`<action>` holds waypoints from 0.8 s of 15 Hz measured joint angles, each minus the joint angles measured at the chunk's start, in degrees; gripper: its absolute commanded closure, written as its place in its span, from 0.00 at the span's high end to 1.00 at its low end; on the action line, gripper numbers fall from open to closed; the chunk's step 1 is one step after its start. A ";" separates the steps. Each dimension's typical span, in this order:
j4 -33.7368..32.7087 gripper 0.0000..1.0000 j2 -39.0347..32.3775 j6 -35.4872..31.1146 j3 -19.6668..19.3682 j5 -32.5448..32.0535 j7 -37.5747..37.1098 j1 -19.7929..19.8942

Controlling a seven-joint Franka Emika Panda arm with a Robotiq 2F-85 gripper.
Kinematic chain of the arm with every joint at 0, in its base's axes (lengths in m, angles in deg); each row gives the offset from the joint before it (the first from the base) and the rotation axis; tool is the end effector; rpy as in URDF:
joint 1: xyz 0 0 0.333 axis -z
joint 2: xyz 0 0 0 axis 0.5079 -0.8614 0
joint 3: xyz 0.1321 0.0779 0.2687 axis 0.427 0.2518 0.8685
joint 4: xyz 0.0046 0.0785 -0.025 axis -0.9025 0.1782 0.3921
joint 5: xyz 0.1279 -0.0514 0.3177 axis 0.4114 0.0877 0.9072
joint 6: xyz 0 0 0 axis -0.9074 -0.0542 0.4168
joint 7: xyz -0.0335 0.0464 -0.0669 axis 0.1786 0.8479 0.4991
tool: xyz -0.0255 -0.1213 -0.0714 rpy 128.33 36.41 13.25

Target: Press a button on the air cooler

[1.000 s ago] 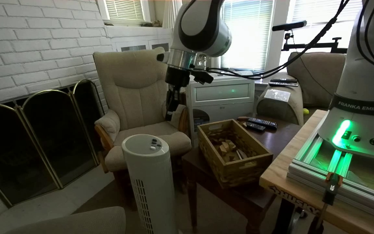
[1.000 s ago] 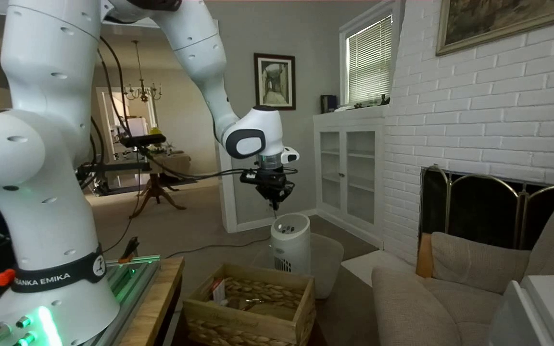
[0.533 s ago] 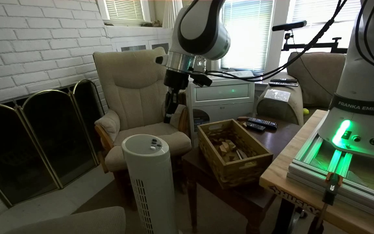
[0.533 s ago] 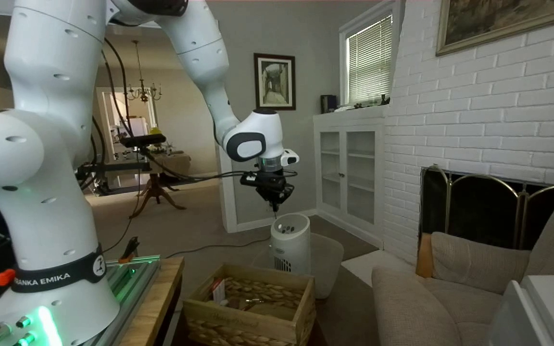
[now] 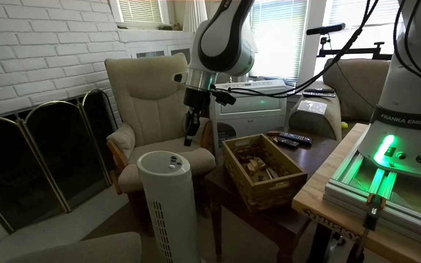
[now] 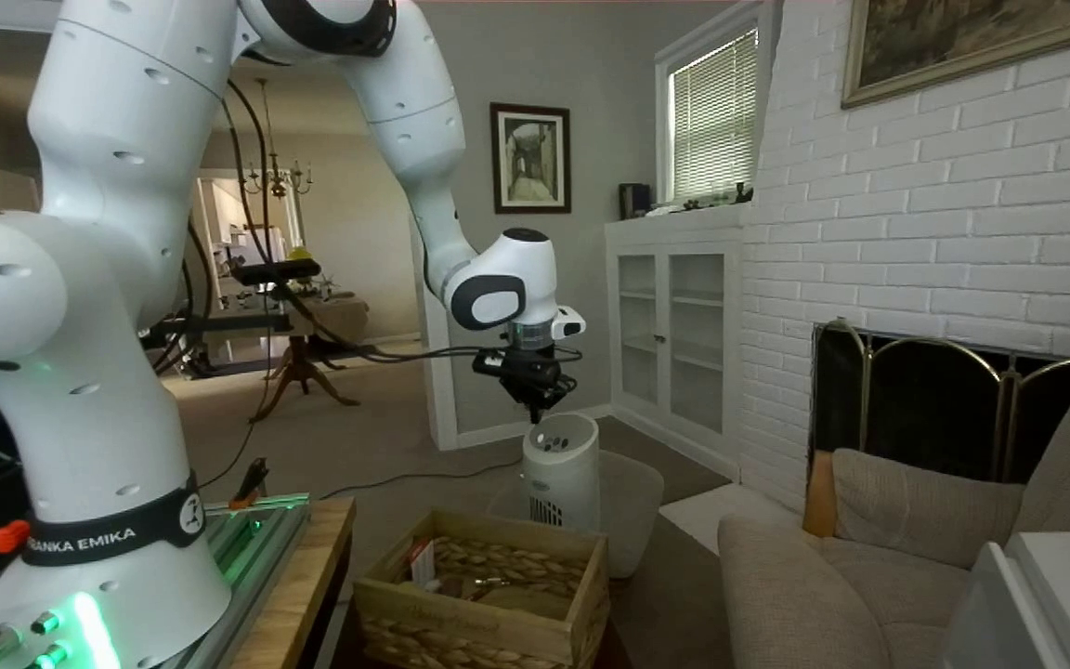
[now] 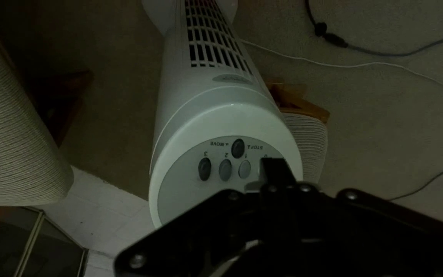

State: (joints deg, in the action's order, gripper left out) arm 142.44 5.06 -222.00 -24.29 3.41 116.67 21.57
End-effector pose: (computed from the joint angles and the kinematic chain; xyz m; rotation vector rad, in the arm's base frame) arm 0.4293 0.3087 0.2005 -2.4889 -1.3883 -0.3335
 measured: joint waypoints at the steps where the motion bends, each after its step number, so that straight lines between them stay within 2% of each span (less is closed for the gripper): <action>1: -0.54 0.00 -1.14 -0.51 0.06 -0.81 -0.43 0.31; 6: -2.86 0.00 -6.03 -3.79 1.43 -4.97 -3.62 1.84; 12: -5.64 0.00 -10.60 -4.33 0.65 -11.89 -10.91 0.66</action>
State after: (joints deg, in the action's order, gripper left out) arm 136.80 -5.54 -226.33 -23.65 -8.49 105.76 22.23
